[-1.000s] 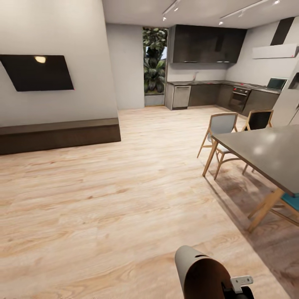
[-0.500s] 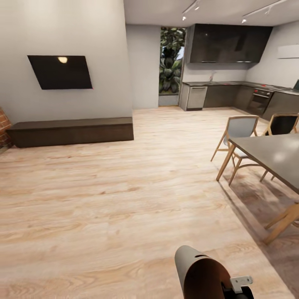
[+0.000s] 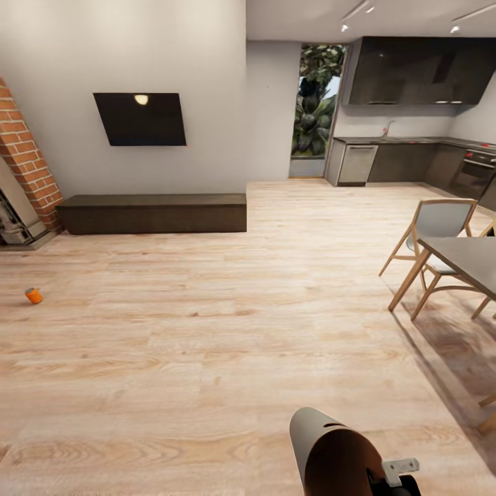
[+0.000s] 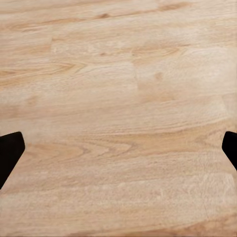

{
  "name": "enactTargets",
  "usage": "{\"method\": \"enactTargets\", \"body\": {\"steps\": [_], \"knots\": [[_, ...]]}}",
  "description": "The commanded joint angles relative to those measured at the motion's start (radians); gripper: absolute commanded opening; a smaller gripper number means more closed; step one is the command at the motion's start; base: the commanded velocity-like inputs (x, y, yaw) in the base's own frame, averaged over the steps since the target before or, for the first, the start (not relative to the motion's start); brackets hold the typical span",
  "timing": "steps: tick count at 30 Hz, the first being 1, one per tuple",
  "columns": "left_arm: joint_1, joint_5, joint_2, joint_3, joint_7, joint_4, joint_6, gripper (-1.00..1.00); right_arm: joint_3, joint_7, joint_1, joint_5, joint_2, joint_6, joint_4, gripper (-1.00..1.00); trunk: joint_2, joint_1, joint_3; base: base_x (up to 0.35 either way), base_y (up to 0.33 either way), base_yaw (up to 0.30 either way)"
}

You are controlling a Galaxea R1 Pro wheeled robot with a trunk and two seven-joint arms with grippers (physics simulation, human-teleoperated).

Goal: Put the three can of soda from the living room inside the tash can in the kitchen.

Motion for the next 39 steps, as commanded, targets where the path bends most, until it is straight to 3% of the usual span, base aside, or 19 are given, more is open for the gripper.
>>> {"method": "enactTargets", "body": {"steps": [1, 39], "knots": [[0.0, 0.0, 0.0, 0.0, 0.0, 0.0, 0.0, 1.0, -0.004, 0.0, 0.0, 0.002, 0.0, 0.0, -0.002, -1.0, 0.0, 0.0, 0.0, 0.089, 0.019, 0.073], [0.001, 0.002, 0.0, 0.002, 0.0, -0.014, 0.001, 1.0, -0.003, 0.002, 0.0, 0.002, 0.0, 0.0, -0.001, -1.0, 0.0, 0.0, 0.008, 0.298, 0.002, -0.017]]}}
